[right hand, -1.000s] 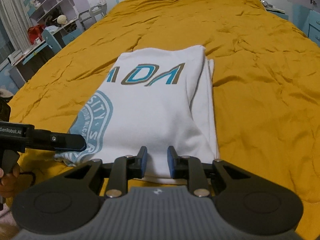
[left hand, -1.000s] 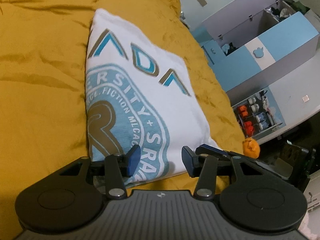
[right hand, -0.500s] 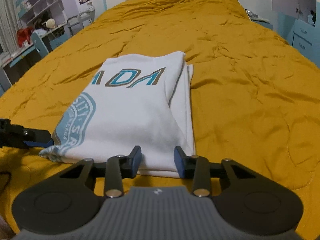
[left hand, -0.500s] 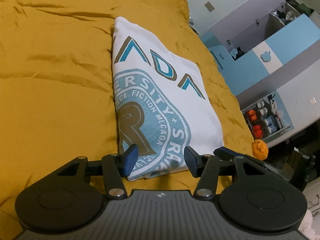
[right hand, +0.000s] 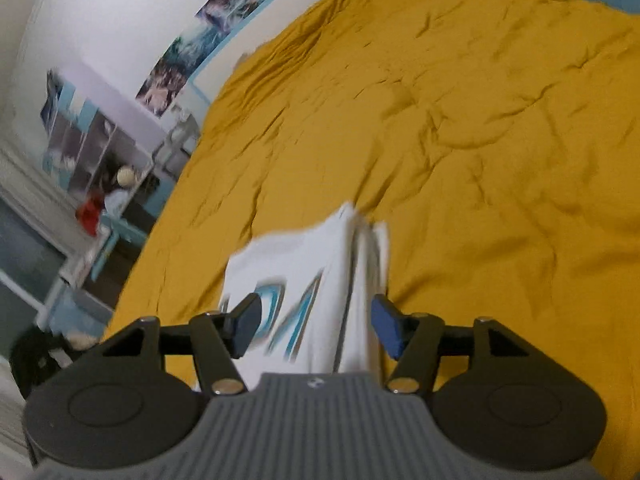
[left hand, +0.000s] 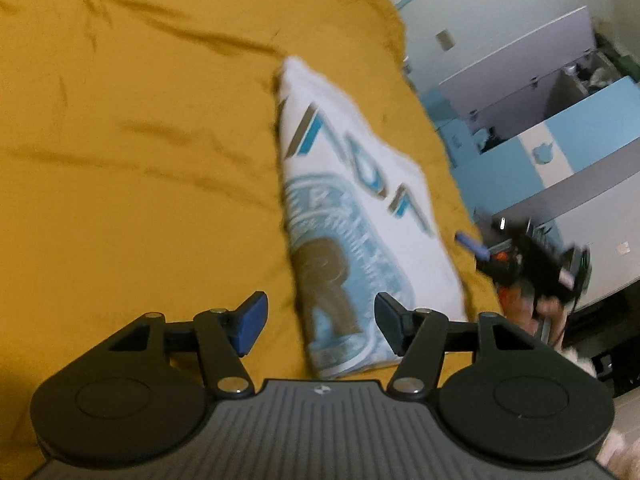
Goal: Fold small clothes
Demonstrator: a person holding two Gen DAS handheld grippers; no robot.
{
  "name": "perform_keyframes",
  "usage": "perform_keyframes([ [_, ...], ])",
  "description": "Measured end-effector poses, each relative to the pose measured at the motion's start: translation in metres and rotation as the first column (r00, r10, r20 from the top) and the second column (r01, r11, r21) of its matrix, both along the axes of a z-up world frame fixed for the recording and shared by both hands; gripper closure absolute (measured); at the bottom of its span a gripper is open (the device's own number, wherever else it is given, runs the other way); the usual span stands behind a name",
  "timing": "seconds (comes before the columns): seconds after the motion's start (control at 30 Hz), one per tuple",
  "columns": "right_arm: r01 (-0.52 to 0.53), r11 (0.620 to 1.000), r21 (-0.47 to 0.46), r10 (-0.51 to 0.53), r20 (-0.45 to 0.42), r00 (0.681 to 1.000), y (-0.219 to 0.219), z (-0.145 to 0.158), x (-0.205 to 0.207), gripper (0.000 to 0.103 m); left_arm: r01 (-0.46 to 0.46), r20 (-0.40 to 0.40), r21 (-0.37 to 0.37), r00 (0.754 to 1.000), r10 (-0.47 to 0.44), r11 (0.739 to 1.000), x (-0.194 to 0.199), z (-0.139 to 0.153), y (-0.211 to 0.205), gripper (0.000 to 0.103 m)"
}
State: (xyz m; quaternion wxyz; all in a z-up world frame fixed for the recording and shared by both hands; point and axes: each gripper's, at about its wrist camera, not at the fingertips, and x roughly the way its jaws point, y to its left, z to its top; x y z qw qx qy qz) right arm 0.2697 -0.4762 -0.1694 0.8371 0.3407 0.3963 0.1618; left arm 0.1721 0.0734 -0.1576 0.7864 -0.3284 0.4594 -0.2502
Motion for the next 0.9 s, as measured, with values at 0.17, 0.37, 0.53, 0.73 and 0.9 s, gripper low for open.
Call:
perform_keyframes([
  [0.17,-0.009,0.999,0.037,0.013,-0.111,0.994,0.001,-0.032,0.042,0.045,0.081,-0.036,-0.019,0.996,-0.082,0.997,0.012,-0.01,-0.009,0.03],
  [0.37,-0.002,0.993,0.121,0.022,-0.164,0.986,0.003,-0.059,0.071,0.043,0.182,-0.093,-0.048,0.978,-0.186,0.982,0.035,-0.018,-0.032,0.028],
  [0.53,-0.041,0.988,0.149,0.065,-0.161,0.985,0.017,-0.073,0.089,0.039,0.222,-0.124,-0.092,0.965,-0.232,0.971,0.052,-0.023,-0.054,0.014],
  [0.73,-0.099,0.988,0.117,0.114,-0.128,0.985,0.045,-0.079,0.11,0.026,0.23,-0.135,-0.145,0.959,-0.249,0.962,0.056,-0.027,-0.065,0.011],
  [0.9,-0.124,0.986,0.112,0.141,-0.152,0.978,0.052,-0.085,0.121,0.022,0.16,-0.137,-0.2,0.972,-0.189,0.967,0.046,-0.035,-0.051,0.037],
])
